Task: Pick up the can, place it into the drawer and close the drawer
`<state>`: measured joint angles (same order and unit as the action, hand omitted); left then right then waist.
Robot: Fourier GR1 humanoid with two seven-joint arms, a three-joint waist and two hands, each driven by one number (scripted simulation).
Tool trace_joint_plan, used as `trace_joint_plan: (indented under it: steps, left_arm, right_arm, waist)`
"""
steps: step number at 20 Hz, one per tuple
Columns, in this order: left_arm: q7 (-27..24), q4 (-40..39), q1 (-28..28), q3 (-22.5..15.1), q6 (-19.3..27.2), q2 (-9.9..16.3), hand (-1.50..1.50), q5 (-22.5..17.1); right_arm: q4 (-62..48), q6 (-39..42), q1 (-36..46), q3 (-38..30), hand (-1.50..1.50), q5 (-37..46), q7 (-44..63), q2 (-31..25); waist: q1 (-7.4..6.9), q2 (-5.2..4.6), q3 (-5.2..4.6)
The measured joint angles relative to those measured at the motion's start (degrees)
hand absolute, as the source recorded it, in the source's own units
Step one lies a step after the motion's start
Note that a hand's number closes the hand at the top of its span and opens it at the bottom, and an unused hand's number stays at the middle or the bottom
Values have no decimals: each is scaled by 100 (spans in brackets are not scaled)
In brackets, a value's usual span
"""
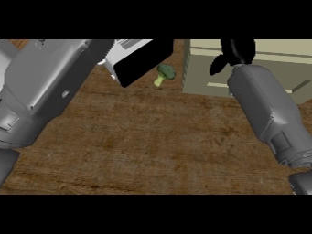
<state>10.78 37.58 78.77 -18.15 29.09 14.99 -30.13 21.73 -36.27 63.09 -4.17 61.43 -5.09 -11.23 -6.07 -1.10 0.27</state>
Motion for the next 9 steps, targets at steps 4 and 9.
trace_joint_plan:
  steps: [4, 9]
  left_arm:
    - [41, 317, -284, -35, -16, 115, -150, 29]
    - [123, 717, -599, -34, -71, 278, -150, 12]
  right_arm:
    - [-183, 85, 170, -147, -150, -143, -262, 9]
    - [-274, 107, 232, -386, -150, -390, -761, 39]
  waist:
    - [11, -42, 19]
    - [42, -63, 25]
